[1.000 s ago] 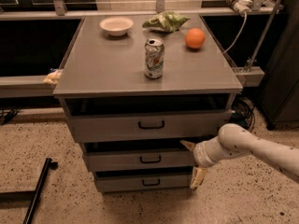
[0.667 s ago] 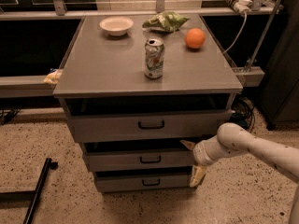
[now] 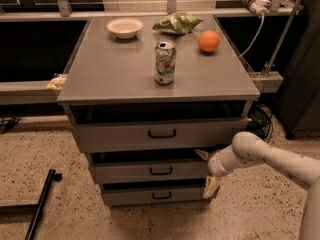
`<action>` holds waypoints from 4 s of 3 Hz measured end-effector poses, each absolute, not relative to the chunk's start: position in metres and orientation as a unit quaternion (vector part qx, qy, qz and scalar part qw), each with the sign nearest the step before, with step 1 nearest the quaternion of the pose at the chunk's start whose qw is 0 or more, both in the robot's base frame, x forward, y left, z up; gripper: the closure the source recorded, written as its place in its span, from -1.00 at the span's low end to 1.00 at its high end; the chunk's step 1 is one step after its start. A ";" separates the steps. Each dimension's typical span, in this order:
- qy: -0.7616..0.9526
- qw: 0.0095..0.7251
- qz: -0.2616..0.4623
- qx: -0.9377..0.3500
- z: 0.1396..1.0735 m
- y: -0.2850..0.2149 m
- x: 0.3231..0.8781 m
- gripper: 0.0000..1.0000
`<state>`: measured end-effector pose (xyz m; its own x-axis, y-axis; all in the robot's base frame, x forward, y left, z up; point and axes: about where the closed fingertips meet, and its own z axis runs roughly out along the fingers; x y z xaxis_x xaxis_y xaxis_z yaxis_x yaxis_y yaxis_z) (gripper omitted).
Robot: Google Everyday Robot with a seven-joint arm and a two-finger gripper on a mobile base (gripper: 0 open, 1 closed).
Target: Open middle drawer
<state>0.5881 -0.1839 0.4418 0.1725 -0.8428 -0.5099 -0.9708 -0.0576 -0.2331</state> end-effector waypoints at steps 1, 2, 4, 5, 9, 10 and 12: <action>0.639 0.265 0.109 -0.714 0.436 -0.189 0.591 -1.00; 0.658 0.248 0.094 -0.705 0.418 -0.200 0.593 -1.00; 0.661 0.235 0.104 -0.705 0.415 -0.199 0.591 -1.00; 0.673 0.210 0.129 -0.697 0.407 -0.204 0.585 -1.00; 0.722 0.137 0.196 -0.649 0.417 -0.237 0.518 -1.00; 0.727 0.127 0.206 -0.642 0.419 -0.241 0.506 -1.00; 0.735 0.108 0.231 -0.629 0.428 -0.244 0.475 -1.00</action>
Offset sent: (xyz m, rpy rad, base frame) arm 0.0093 -0.0198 -0.0191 -0.0706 -0.0218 -0.0719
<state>0.4754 -0.2440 0.4280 -0.1853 -0.8743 -0.4486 -0.9739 0.1023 0.2028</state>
